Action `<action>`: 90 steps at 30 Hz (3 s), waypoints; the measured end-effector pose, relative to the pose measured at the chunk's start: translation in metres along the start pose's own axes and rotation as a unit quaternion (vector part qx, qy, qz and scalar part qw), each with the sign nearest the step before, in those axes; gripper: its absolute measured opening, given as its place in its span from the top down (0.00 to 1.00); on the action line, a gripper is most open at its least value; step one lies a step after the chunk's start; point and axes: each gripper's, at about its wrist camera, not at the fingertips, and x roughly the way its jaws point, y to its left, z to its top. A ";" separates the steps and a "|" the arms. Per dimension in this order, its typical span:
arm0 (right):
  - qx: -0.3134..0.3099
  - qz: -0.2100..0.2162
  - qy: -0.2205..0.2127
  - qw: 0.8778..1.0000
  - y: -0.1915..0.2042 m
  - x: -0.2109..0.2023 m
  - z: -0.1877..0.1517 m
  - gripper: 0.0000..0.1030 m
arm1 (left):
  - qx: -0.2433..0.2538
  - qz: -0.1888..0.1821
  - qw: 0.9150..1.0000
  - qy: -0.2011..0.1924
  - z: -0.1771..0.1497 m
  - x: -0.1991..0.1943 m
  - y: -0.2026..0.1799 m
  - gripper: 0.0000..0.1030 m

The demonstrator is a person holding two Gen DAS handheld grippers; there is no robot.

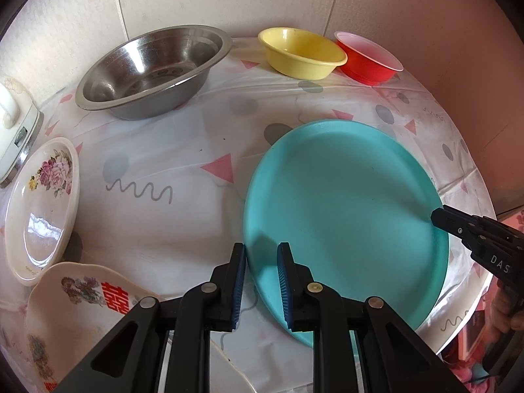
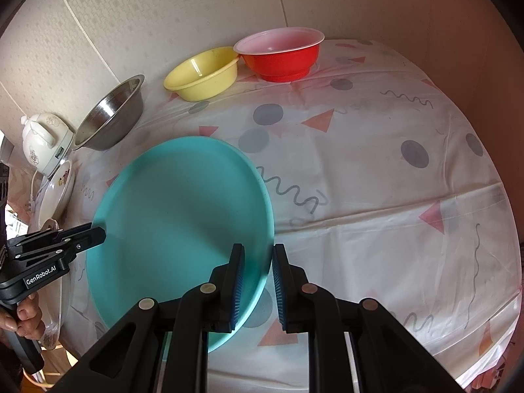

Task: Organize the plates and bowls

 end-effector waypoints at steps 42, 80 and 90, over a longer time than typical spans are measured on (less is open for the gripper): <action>-0.034 -0.048 0.015 0.998 -0.001 -0.006 -0.013 0.80 | 0.020 -0.001 1.000 0.002 -0.014 -0.004 -0.016 0.80; -0.073 0.131 0.013 0.989 0.084 -0.007 0.035 0.66 | -0.120 -0.001 0.988 -0.100 -0.013 -0.081 0.086 0.65; -0.111 0.252 0.082 0.958 0.202 0.039 0.071 0.66 | -0.238 0.042 0.963 -0.119 -0.032 -0.097 0.198 0.58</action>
